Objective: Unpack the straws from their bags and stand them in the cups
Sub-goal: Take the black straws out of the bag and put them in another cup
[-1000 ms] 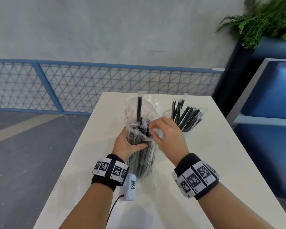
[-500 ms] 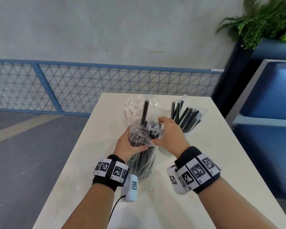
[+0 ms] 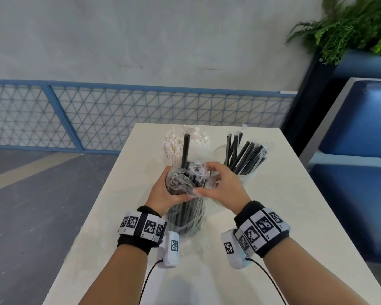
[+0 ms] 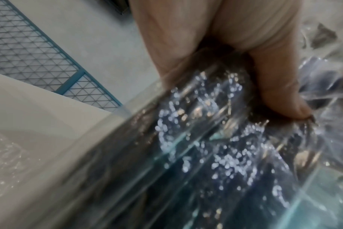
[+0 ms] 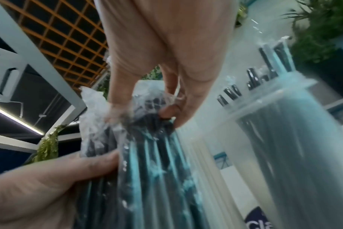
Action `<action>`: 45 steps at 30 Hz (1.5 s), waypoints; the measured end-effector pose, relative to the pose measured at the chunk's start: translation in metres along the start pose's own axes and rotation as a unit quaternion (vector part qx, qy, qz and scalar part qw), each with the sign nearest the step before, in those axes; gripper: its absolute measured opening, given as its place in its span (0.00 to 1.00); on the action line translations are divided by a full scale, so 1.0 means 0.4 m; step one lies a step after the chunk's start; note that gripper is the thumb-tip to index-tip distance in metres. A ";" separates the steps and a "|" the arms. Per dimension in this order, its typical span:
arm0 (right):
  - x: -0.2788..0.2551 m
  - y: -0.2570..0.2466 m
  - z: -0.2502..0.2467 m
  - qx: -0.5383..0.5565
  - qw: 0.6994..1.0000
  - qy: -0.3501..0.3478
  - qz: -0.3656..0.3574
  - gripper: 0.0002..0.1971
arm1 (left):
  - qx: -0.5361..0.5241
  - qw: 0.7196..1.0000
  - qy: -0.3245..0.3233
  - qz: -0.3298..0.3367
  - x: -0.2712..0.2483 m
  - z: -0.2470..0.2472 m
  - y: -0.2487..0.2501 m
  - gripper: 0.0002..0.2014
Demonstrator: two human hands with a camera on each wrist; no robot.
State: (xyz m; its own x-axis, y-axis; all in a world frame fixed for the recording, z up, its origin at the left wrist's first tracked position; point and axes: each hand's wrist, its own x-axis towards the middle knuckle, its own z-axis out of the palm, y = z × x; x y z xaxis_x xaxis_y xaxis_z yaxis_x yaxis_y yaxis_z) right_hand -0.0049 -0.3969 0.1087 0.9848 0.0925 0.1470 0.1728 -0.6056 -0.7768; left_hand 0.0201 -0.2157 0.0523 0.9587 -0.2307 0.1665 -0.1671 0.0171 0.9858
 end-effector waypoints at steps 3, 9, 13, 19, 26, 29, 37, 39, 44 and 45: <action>-0.012 0.021 0.009 0.021 0.999 0.038 -0.007 0.32 | 0.008 1.000 -0.006 -0.006 -0.002 -0.005 -0.003 0.37; -0.025 0.024 0.027 -0.178 0.978 0.059 -0.087 0.42 | 0.004 1.000 -0.012 -0.015 -0.005 -0.010 -0.003 0.36; -0.020 0.010 0.026 -0.151 0.977 0.122 -0.085 0.32 | 0.007 1.000 -0.008 -0.022 -0.002 -0.009 -0.004 0.38; -0.018 -0.048 -0.015 -0.329 0.943 0.042 -0.018 0.34 | 0.023 0.999 0.012 -0.029 -0.002 -0.008 -0.006 0.35; 0.024 -0.060 -0.038 -0.273 0.955 -0.099 0.056 0.27 | 0.032 0.999 -0.002 -0.025 -0.001 -0.005 -0.005 0.35; 0.019 -0.044 -0.016 -0.181 0.981 -0.064 0.037 0.23 | 0.050 0.998 -0.024 -0.026 0.001 -0.012 0.003 0.37; 0.001 -0.005 0.063 -0.019 0.997 0.072 0.035 0.25 | 0.088 0.995 -0.043 -0.029 0.005 -0.015 0.013 0.37; -0.007 -0.007 0.080 0.020 0.992 0.121 0.030 0.21 | 0.092 0.995 -0.027 -0.029 0.006 -0.011 0.015 0.37; 0.005 -0.040 0.068 0.070 0.983 0.172 0.016 0.15 | 0.087 0.995 0.017 -0.042 0.009 -0.009 0.003 0.35; 0.010 -0.052 0.053 0.084 0.980 0.180 0.012 0.15 | 0.097 0.994 0.024 -0.045 0.009 -0.009 0.001 0.35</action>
State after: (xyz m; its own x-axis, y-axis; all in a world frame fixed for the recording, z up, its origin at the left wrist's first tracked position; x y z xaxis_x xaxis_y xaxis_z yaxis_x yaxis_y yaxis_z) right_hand -0.0044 -0.3674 0.1124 0.9239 -0.2227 0.3112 0.1806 -0.4633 -0.8676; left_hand 0.0242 -0.2131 0.0534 0.9809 -0.1757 0.0830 -0.1165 -0.1898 0.9749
